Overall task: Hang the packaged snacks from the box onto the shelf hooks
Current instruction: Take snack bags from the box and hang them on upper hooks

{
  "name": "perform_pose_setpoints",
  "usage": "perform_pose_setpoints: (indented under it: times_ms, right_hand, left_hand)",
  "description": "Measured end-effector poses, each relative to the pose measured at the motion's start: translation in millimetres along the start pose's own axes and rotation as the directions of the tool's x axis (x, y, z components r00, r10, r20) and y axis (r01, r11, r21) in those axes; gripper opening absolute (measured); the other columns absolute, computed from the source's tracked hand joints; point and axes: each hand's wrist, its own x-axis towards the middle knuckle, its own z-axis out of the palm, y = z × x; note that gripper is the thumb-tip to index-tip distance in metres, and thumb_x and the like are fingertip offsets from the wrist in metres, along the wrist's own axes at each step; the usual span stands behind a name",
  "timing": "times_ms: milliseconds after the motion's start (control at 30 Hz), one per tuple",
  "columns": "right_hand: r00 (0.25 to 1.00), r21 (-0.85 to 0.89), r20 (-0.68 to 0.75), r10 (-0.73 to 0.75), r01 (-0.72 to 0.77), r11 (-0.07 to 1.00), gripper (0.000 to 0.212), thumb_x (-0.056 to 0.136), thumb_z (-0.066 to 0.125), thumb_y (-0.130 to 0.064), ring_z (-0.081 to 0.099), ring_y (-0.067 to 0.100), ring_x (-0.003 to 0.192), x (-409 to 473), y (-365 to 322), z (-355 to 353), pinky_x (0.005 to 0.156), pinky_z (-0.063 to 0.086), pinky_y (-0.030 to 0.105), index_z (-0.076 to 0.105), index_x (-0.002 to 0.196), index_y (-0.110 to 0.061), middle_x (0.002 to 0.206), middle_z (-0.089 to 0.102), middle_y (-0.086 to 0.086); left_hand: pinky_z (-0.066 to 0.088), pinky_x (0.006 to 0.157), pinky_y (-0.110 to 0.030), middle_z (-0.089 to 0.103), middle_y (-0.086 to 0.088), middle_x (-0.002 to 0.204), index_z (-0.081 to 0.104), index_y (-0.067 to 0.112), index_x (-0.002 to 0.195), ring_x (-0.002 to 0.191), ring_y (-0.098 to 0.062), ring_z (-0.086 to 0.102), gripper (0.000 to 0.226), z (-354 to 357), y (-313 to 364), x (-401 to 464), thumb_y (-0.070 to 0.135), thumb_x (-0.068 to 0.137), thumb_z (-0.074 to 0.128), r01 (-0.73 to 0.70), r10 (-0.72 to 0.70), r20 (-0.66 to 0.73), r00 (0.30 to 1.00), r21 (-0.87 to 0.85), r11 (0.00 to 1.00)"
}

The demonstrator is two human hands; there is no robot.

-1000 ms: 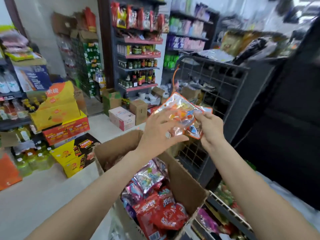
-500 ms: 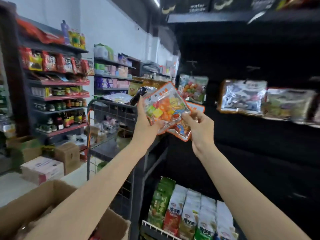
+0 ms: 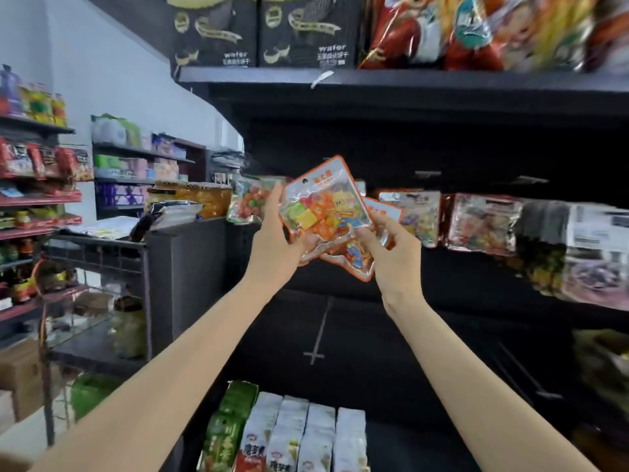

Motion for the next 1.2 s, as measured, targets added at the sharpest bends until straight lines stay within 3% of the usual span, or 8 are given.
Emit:
perform_pose_setpoints:
  times_ms: [200, 300, 500, 667, 800, 867, 1033, 1200]
  right_hand:
    - [0.999, 0.005, -0.048, 0.005, -0.005, 1.000, 0.031, 0.085, 0.070, -0.014, 0.067, 0.012, 0.098, 18, 1, -58, 0.086, 0.056, 0.038, 0.066, 0.094, -0.043, 0.103, 0.068, -0.016]
    - [0.997, -0.042, -0.077, 0.012, -0.015, 0.999, 0.037, 0.087, 0.066, -0.007, 0.063, 0.007, 0.103, 30, 3, -79, 0.092, 0.053, 0.040, 0.068, 0.104, -0.040, 0.109, 0.064, -0.022]
    - [0.993, -0.138, -0.114, -0.030, 0.014, 0.990, 0.036, 0.088, 0.060, -0.002, 0.050, 0.005, 0.049, 49, 9, -101, 0.052, 0.045, 0.012, 0.065, 0.119, -0.022, 0.117, 0.064, -0.008]
    - [0.992, -0.172, -0.118, -0.053, 0.032, 0.985, 0.034, 0.088, 0.065, -0.013, 0.058, 0.030, 0.101, 64, 7, -98, 0.057, 0.041, -0.001, 0.064, 0.122, -0.017, 0.121, 0.064, -0.003]
    - [0.993, -0.236, -0.105, -0.053, 0.027, 0.971, 0.036, 0.091, 0.059, -0.009, 0.061, 0.027, 0.069, 77, 6, -93, 0.054, 0.047, 0.020, 0.062, 0.126, -0.016, 0.106, 0.069, 0.006]
    - [0.994, -0.252, -0.104, -0.030, 0.003, 0.968, 0.036, 0.092, 0.057, -0.008, 0.063, 0.028, 0.079, 83, 5, -91, 0.063, 0.049, 0.025, 0.061, 0.127, -0.015, 0.108, 0.068, 0.011]
    - [0.993, -0.252, -0.120, -0.011, -0.020, 0.967, 0.036, 0.091, 0.057, -0.006, 0.037, 0.004, 0.031, 88, 13, -89, 0.037, 0.033, 0.012, 0.060, 0.127, -0.015, 0.078, 0.066, 0.000]
    - [0.995, -0.309, -0.100, -0.023, -0.009, 0.951, 0.039, 0.091, 0.056, -0.002, 0.059, 0.013, 0.058, 87, 10, -93, 0.044, 0.044, 0.020, 0.060, 0.128, -0.013, 0.111, 0.064, -0.003]
  left_hand:
    - [0.058, 0.081, -0.037, 0.045, 0.009, 0.135, 0.009, 0.035, 0.149, 0.109, -0.007, 0.056, 0.092, 49, 22, 2, 0.003, 0.084, 0.066, -0.032, 0.032, 0.001, 0.999, -0.009, 0.999]
    - [0.060, 0.072, -0.037, 0.044, 0.016, 0.125, 0.012, 0.040, 0.147, 0.096, -0.006, 0.062, 0.091, 63, 24, 3, -0.001, 0.084, 0.063, -0.018, 0.018, -0.085, 0.996, 0.000, 1.000]
    - [0.058, 0.072, -0.043, 0.048, 0.002, 0.136, 0.010, 0.042, 0.147, 0.091, -0.007, 0.060, 0.090, 78, 28, -1, -0.003, 0.084, 0.058, -0.013, 0.052, -0.185, 0.981, 0.207, 0.978]
    - [0.056, 0.072, -0.035, 0.048, -0.002, 0.139, 0.006, 0.035, 0.149, 0.099, -0.018, 0.061, 0.090, 85, 30, 0, 0.001, 0.085, 0.058, -0.076, 0.145, -0.149, 0.978, 0.392, 0.917]
    - [0.047, 0.062, -0.019, 0.041, -0.001, 0.145, 0.005, 0.032, 0.150, 0.098, -0.015, 0.060, 0.088, 86, 32, 5, 0.002, 0.086, 0.058, -0.079, 0.152, -0.134, 0.979, 0.439, 0.895]
    - [0.044, 0.055, -0.015, 0.041, -0.001, 0.146, 0.005, 0.031, 0.150, 0.088, -0.012, 0.059, 0.087, 86, 33, 8, 0.002, 0.086, 0.058, -0.088, 0.163, -0.126, 0.979, 0.463, 0.882]
    - [0.042, 0.055, -0.011, 0.040, -0.001, 0.146, 0.005, 0.029, 0.150, 0.096, -0.013, 0.059, 0.087, 86, 33, 11, 0.005, 0.086, 0.060, -0.099, 0.178, -0.119, 0.977, 0.488, 0.867]
    - [0.045, 0.064, -0.016, 0.041, -0.001, 0.145, 0.005, 0.028, 0.150, 0.095, -0.006, 0.054, 0.089, 87, 33, 13, 0.004, 0.086, 0.061, -0.087, 0.167, -0.125, 0.978, 0.486, 0.870]
